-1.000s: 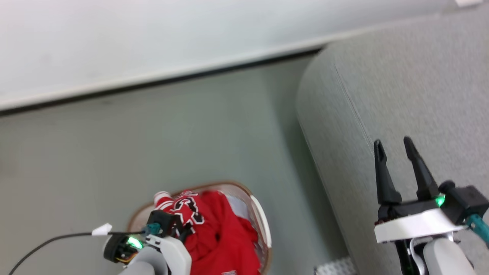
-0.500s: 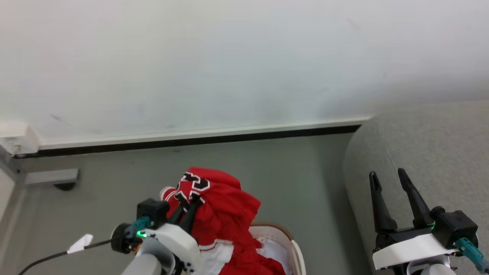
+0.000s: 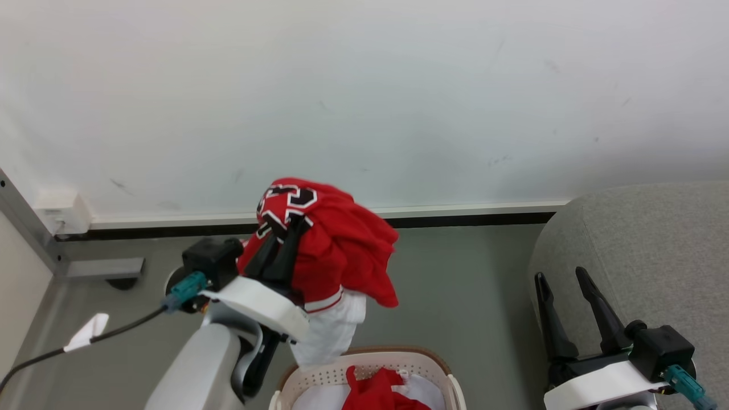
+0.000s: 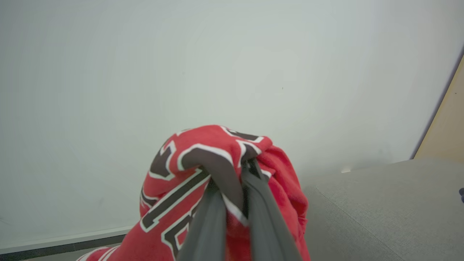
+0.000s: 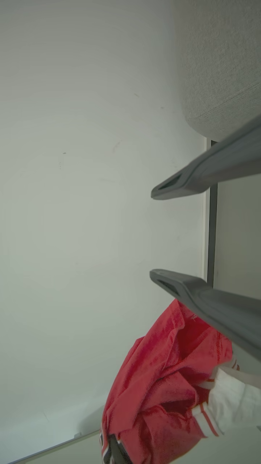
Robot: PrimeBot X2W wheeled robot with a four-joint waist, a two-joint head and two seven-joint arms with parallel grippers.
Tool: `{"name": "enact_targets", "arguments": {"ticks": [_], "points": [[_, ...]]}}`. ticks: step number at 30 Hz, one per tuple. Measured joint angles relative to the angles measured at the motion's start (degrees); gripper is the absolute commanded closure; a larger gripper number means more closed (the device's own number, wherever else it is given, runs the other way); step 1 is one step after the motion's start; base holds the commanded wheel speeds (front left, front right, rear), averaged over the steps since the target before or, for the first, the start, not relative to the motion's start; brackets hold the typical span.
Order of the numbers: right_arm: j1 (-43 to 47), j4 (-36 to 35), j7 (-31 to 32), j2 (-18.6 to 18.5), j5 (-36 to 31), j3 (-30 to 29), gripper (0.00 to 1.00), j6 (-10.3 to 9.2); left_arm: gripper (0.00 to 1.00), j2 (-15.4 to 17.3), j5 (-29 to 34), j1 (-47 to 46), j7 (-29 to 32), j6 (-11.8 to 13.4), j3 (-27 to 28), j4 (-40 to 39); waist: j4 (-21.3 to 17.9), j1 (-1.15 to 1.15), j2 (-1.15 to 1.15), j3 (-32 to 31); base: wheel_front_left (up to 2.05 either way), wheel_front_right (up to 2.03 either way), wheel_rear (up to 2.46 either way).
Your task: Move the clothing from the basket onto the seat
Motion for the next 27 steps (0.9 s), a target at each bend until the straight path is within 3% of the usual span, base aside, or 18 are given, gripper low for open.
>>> {"name": "enact_targets", "arguments": {"ticks": [15, 27], "points": [[0.0, 0.2, 0.0, -0.1, 1.5, 5.2, 0.0, 0.0, 1.0, 0.6, -1.8, -1.5, 2.6, 0.6, 0.0, -8.5, -1.0, 0.01, 0.0, -0.5, 0.0, 0.0, 0.0], [-5.7, 0.8, 0.0, -2.6, 5.0, 23.1, 0.0, 0.0, 1.0, -0.8, -2.4, -1.8, 3.3, 0.6, -3.4, -8.9, 1.4, 0.01, 0.0, 0.1, 0.0, 0.0, 0.0]]}}
